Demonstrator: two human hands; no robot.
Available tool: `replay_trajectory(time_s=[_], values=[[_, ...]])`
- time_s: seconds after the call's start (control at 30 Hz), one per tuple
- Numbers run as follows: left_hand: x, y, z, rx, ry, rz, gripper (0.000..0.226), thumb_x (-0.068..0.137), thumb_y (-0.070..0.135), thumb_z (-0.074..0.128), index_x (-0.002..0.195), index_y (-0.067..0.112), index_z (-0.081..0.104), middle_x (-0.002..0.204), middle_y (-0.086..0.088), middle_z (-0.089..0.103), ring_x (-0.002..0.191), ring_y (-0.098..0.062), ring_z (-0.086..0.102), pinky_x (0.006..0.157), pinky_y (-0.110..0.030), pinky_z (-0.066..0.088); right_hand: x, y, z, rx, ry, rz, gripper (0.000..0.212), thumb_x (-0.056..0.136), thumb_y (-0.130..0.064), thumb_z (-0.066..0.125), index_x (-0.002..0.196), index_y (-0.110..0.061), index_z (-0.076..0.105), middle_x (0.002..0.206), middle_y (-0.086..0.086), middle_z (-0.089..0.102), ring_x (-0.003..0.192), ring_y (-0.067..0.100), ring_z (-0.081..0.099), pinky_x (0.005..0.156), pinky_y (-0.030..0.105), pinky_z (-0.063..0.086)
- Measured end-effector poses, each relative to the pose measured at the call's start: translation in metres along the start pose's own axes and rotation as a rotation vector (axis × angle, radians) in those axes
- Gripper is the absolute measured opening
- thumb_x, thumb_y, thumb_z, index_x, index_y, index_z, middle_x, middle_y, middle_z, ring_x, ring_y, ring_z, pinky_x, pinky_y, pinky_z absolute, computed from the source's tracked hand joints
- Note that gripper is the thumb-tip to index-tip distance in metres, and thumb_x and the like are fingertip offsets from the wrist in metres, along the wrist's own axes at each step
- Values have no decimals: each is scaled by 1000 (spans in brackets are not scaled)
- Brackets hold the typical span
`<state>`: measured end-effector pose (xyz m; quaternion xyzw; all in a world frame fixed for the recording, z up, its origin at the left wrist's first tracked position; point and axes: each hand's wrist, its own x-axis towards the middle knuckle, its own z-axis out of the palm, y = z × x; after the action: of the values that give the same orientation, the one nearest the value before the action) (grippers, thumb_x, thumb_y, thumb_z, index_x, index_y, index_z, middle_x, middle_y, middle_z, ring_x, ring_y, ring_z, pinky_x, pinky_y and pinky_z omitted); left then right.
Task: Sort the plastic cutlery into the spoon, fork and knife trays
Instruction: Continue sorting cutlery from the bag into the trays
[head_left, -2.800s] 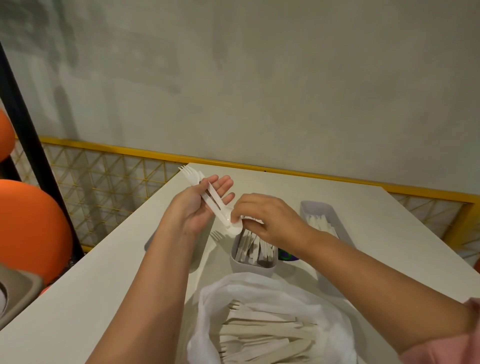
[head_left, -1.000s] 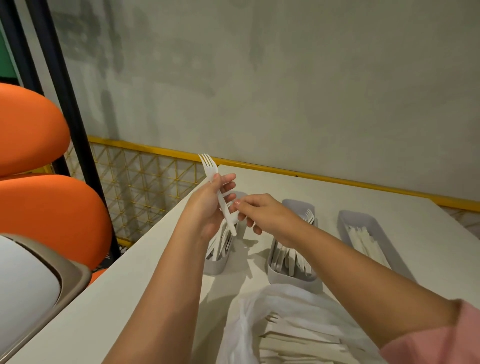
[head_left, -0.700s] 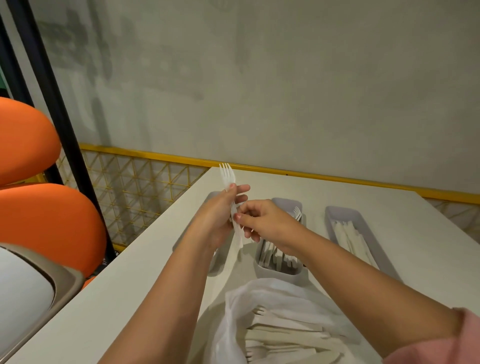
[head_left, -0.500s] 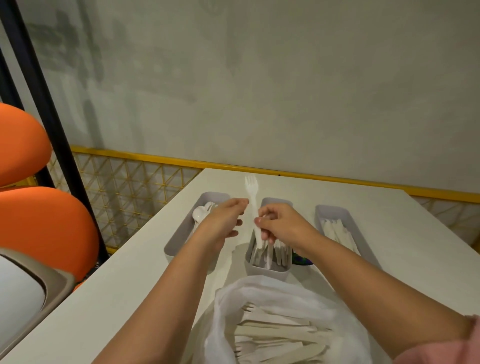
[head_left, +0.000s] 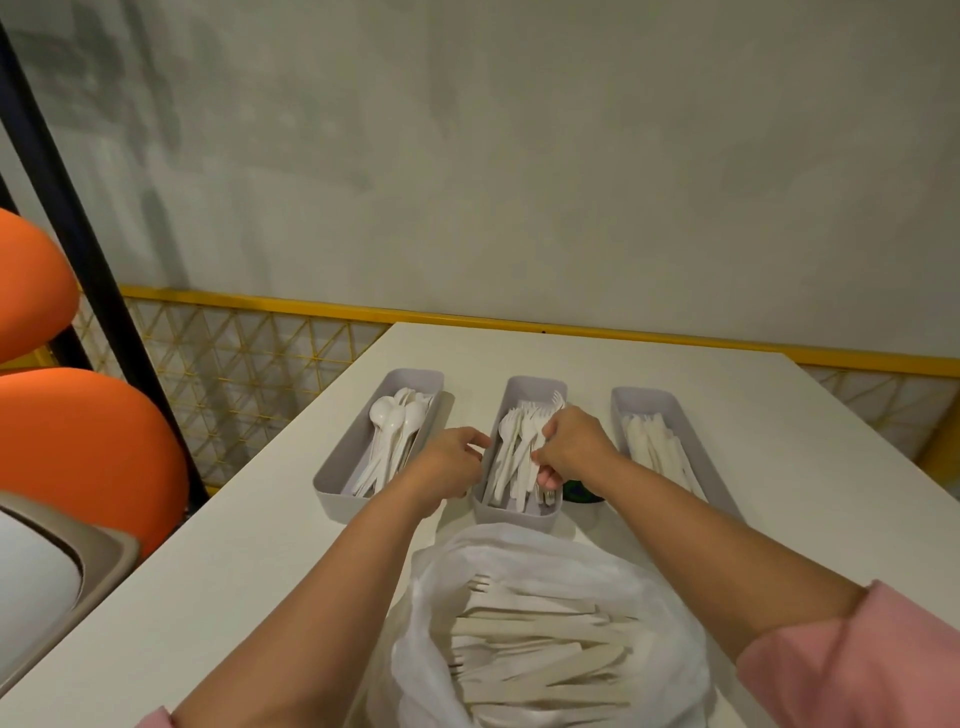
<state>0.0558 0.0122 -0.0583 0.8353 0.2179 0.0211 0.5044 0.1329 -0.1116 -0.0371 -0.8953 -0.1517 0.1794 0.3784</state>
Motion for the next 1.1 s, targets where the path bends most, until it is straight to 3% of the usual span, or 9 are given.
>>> replay_trajectory(time_s=[0.1, 0.2, 0.27, 0.37, 0.5, 0.63, 0.83, 0.93, 1.1], values=[[-3, 1, -1, 21, 2, 5, 39, 89, -5, 42, 124, 10, 52, 81, 2, 49, 70, -12, 47, 58, -20, 39, -1, 1, 1, -74, 33, -86, 16, 85, 2, 53, 72, -6, 49, 66, 11, 56, 48, 17, 53, 51, 25, 50], [-8, 2, -5, 67, 16, 31, 31, 90, 8, 50, 120, 15, 53, 91, 0, 53, 83, -17, 50, 66, -23, 42, -9, -2, -1, -133, 19, -144, 15, 86, -1, 54, 101, 1, 58, 87, 22, 64, 50, 17, 53, 51, 25, 49], [-14, 4, -8, 90, 8, 65, 19, 90, 14, 53, 109, 17, 55, 89, 2, 54, 82, -16, 50, 68, -24, 42, -14, -4, -3, -172, -15, -164, 23, 88, -4, 55, 111, -2, 57, 80, 18, 64, 48, 17, 54, 51, 23, 49], [-30, 6, -13, 163, -75, 126, 2, 88, 17, 56, 87, 18, 55, 89, -1, 56, 81, -15, 49, 72, -25, 41, -27, -7, -5, -232, -56, -212, 18, 89, -9, 58, 106, -3, 60, 71, 10, 60, 46, 14, 55, 52, 23, 49], [-55, 6, -18, 330, -309, 154, 9, 86, 24, 62, 80, 24, 56, 100, 6, 53, 90, -14, 53, 80, -24, 41, -50, -6, -8, -264, -162, -291, 9, 88, -11, 58, 91, -4, 63, 66, 8, 61, 48, 11, 56, 47, 19, 46], [-67, 1, -19, 462, -259, 184, 12, 84, 34, 66, 84, 27, 55, 117, 4, 40, 110, -13, 53, 92, -30, 44, -75, 0, -6, -305, -348, -345, 10, 89, -12, 59, 90, -4, 66, 73, 11, 64, 57, 15, 59, 55, 19, 51], [-78, -5, -17, 528, -256, 178, 12, 82, 32, 68, 84, 30, 56, 115, 4, 43, 108, -15, 52, 93, -31, 46, -90, 21, 14, -515, -451, -448, 20, 85, -16, 65, 104, -11, 70, 82, -4, 63, 63, 0, 53, 62, 13, 44], [-83, -11, -13, 620, -316, 104, 16, 83, 19, 64, 96, 29, 64, 117, 3, 43, 107, -18, 52, 90, -30, 46, -91, 32, 20, -608, -405, -524, 39, 86, -28, 64, 123, -16, 58, 110, 0, 54, 87, 9, 51, 78, 23, 44], [-83, -19, -8, 605, -224, 64, 54, 84, -7, 37, 122, 27, 57, 127, -4, 50, 98, -21, 51, 73, -25, 43, -90, 45, 22, -604, -452, -460, 78, 76, -53, 67, 140, -25, 33, 133, -3, 34, 119, 18, 45, 100, 33, 42]])
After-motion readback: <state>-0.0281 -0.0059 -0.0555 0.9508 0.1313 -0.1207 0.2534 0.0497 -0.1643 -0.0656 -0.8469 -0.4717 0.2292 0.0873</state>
